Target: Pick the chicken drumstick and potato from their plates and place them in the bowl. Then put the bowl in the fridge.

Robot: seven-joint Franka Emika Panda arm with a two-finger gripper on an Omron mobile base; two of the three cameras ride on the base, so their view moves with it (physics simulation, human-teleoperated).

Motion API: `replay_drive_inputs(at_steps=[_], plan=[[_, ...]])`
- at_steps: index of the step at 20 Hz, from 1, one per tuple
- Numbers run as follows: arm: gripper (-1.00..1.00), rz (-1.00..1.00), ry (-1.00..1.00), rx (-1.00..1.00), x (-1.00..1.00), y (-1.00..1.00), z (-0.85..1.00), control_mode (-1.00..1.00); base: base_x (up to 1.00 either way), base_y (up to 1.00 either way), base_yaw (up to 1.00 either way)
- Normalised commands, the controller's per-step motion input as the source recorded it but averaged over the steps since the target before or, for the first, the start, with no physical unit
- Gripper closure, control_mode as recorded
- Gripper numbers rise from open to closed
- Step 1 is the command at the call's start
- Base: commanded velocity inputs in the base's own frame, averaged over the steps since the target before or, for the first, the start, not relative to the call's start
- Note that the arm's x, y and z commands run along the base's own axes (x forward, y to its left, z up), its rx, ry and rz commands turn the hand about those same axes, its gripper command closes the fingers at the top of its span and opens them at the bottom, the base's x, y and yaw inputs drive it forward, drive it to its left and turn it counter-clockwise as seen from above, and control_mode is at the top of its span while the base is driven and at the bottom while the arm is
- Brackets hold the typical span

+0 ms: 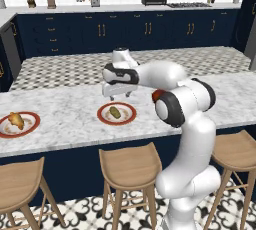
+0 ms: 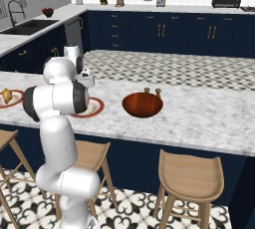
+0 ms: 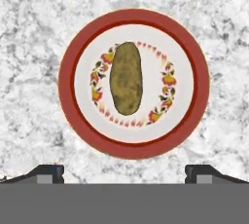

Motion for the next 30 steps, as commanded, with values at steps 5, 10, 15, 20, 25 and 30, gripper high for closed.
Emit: replay_drive_inputs(at_steps=[5,10,15,20,25,30], plan=[[-1.00,0.16,0.00,0.00,0.69,0.00,-0.87,-1.00,0.00,0.00,0.00],[-1.00,0.07,0.00,0.03,0.35,0.16,-0.51,-1.00,0.00,0.00,0.00],[-1.00,0.00,0.04,0.00,-0.12,0.11,-0.48,-1.00,0.00,0.00,0.00],[-1.00,0.00,0.10,-0.01,-0.08,0.00,-0.57,-1.00,0.00,0.00,0.00],[-1.00,0.00,0.15,-0.01,0.02,0.00,-0.28,-1.00,0.00,0.00,0.00],[1.00,0.00,0.12,0.00,0.00,0.00,-0.11,-1.00,0.00,0.00,0.00]])
